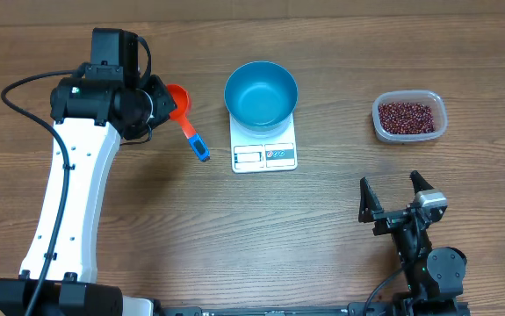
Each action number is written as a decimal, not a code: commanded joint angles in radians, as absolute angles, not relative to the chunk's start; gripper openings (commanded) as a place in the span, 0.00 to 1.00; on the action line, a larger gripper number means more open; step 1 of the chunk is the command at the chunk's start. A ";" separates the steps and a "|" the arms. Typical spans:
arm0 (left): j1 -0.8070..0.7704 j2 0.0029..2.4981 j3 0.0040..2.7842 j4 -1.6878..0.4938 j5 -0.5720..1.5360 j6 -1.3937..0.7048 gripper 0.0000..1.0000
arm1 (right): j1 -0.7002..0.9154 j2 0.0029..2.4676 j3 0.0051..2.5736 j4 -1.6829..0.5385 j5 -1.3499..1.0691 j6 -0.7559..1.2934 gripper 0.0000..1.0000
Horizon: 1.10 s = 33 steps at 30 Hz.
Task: Scoop item into bowl and weigh 150g on scale
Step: 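Lift the red scoop with the left gripper toward the scale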
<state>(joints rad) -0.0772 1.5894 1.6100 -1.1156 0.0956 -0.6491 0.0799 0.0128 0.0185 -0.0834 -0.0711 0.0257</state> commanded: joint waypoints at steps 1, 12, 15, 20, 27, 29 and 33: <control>-0.079 1.582 1.628 -1.118 0.076 -0.659 0.04 | 0.085 0.003 0.008 -0.080 -0.064 0.028 1.00; -0.079 1.582 1.628 -1.114 0.077 -0.659 0.04 | 0.085 0.003 0.008 -0.080 -0.064 0.028 1.00; -0.079 1.582 1.628 -1.114 0.078 -0.659 0.05 | 0.085 0.003 0.008 -0.080 -0.064 0.028 1.00; -0.079 1.582 1.628 -1.125 0.073 -0.659 0.04 | 0.085 0.003 0.008 -0.080 -0.064 0.028 1.00; -0.079 1.582 1.628 -1.116 0.073 -0.658 0.04 | 0.085 0.003 0.008 -0.080 -0.064 0.029 1.00; -0.079 1.582 1.628 -1.114 0.073 -0.658 0.04 | 0.085 0.003 0.008 -0.080 -0.064 0.028 1.00; -0.079 1.582 1.628 -1.106 0.068 -0.657 0.04 | 0.085 0.003 0.008 -0.080 -0.064 0.028 1.00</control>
<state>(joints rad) -0.0772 1.5898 1.6100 -1.1110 0.0902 -0.6491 0.0803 0.0128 0.0185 -0.0830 -0.0708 0.0257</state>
